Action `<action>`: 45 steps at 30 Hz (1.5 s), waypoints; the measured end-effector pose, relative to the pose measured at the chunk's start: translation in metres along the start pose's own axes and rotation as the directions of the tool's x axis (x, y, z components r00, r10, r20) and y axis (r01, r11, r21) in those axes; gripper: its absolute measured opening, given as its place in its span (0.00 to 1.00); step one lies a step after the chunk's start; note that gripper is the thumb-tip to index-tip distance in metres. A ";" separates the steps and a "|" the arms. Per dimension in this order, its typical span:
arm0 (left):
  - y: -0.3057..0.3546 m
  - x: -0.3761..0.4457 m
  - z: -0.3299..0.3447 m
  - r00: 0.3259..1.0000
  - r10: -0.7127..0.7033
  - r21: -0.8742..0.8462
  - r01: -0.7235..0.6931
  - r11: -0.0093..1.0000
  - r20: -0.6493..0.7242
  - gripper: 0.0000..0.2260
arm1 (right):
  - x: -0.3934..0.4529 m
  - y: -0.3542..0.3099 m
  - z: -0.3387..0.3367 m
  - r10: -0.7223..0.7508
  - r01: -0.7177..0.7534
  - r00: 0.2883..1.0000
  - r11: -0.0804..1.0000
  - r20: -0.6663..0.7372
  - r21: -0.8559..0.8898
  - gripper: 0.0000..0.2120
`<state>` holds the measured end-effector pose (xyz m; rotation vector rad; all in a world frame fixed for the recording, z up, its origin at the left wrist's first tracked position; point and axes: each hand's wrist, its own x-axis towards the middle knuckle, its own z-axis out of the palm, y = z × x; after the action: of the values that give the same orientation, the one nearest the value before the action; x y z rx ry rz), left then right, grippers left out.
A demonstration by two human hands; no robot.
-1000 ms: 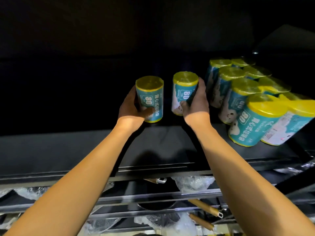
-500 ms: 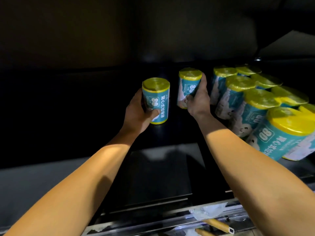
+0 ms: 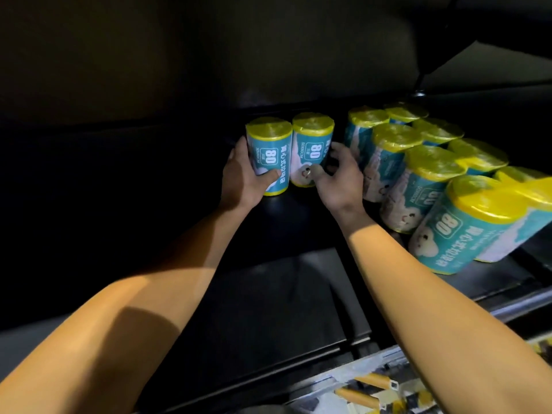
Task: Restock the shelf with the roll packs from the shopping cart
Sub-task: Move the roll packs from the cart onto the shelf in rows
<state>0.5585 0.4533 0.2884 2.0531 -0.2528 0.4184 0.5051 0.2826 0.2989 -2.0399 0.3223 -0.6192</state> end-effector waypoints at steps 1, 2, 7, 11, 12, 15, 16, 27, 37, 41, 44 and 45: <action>-0.001 0.001 0.001 1.000 -0.001 0.010 0.001 1.000 -0.008 0.36 | -0.002 0.000 0.001 0.011 -0.011 1.000 1.000 0.003 0.027 0.30; -0.001 0.000 0.002 1.000 0.002 0.016 -0.001 1.000 -0.016 0.36 | -0.005 0.000 0.001 0.025 -0.025 1.000 0.998 -0.001 0.055 0.30; 0.003 0.002 0.008 0.999 -0.021 -0.010 0.020 1.000 -0.047 0.34 | -0.015 -0.006 0.005 0.082 -0.089 0.996 0.979 0.044 0.183 0.31; 0.015 0.004 0.021 0.999 -0.040 -0.014 0.039 0.999 -0.037 0.32 | -0.015 -0.008 0.000 0.137 -0.152 0.988 0.951 0.074 0.269 0.37; 0.020 0.004 0.024 0.998 -0.042 -0.017 0.041 0.999 -0.037 0.32 | -0.013 -0.007 0.000 0.143 -0.160 0.986 0.947 0.080 0.279 0.39; 0.026 0.006 0.031 0.998 -0.043 -0.026 0.042 0.999 -0.036 0.32 | -0.013 -0.010 -0.005 0.170 -0.193 0.980 0.939 0.105 0.284 0.37; 0.027 0.007 0.031 0.999 -0.043 -0.026 0.042 0.999 -0.032 0.33 | -0.014 -0.012 -0.007 0.174 -0.198 0.979 0.938 0.108 0.286 0.36; 0.020 -0.005 0.011 0.997 -0.053 0.036 0.051 0.998 0.054 0.48 | -0.032 -0.014 -0.025 0.170 -0.196 0.972 0.966 0.161 0.168 0.30; 0.059 -0.129 -0.022 0.956 0.109 0.078 -0.135 0.988 0.272 0.31 | -0.144 -0.012 -0.102 0.058 -0.067 0.979 0.997 0.194 0.042 0.24; 0.087 -0.192 -0.008 0.926 0.184 0.040 -0.208 0.977 0.330 0.29 | -0.194 0.008 -0.152 0.069 -0.069 0.982 0.998 0.173 -0.003 0.29; 0.114 -0.240 0.011 0.891 0.335 -0.038 -0.340 0.940 0.307 0.26 | -0.233 0.031 -0.195 0.086 -0.077 0.987 0.994 0.138 -0.072 0.28; 0.125 -0.255 0.018 0.880 0.354 -0.063 -0.353 0.933 0.317 0.26 | -0.245 0.041 -0.209 0.104 -0.092 0.987 0.991 0.122 -0.099 0.28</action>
<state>0.2840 0.3780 0.2788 2.0676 -0.8388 0.2956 0.1869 0.2230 0.2799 -2.1274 0.3802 -0.4190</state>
